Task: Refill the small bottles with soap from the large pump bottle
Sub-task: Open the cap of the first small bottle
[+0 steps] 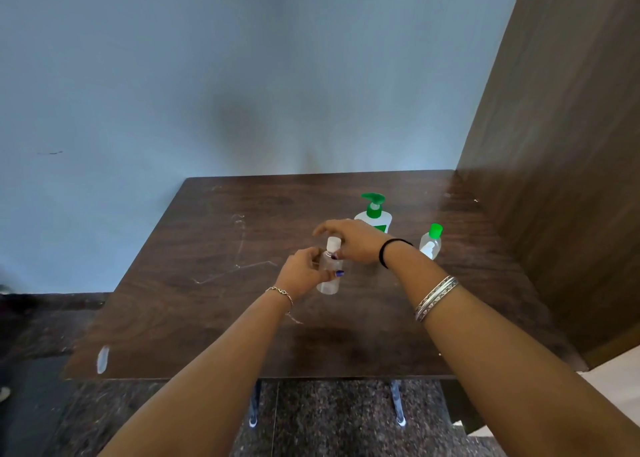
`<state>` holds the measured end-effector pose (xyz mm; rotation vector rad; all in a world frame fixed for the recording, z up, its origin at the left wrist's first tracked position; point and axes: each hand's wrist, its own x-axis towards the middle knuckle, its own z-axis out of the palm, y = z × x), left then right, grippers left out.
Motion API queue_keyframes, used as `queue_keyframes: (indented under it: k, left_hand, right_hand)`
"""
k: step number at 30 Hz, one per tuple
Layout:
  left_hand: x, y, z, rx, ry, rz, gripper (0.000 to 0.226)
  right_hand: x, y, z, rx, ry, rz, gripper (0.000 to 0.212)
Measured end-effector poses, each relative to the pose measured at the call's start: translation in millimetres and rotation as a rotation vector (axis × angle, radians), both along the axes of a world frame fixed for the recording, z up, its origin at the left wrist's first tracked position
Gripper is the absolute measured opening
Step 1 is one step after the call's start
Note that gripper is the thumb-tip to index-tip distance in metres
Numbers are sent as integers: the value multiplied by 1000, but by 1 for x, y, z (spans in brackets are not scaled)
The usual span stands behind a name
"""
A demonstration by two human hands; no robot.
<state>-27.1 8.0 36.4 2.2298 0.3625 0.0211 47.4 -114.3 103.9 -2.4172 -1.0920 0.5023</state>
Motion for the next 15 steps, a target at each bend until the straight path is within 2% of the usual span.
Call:
queue_keyframes:
  k: [5,8,11,13,15]
  left_hand:
    - [3,-2,3,-22,-10,6,40]
    - [3,-1,3,13,-14,-5,39]
    - [3,2,0,-1,0,7,40]
    - [3,1,-2,1,10,2,39]
    - [4,-2,-2,18,13,-7,39]
  right_hand:
    - [0,4,-2,-84,-186,-184,35]
    - [1,1,-4,-21,-102,-110,25]
    - [0,-4,-1,36,34,-39,46]
    - [1,-3,-4,-8,-26,-92,47]
    - [1,0,-8,-60,-125,-149,40]
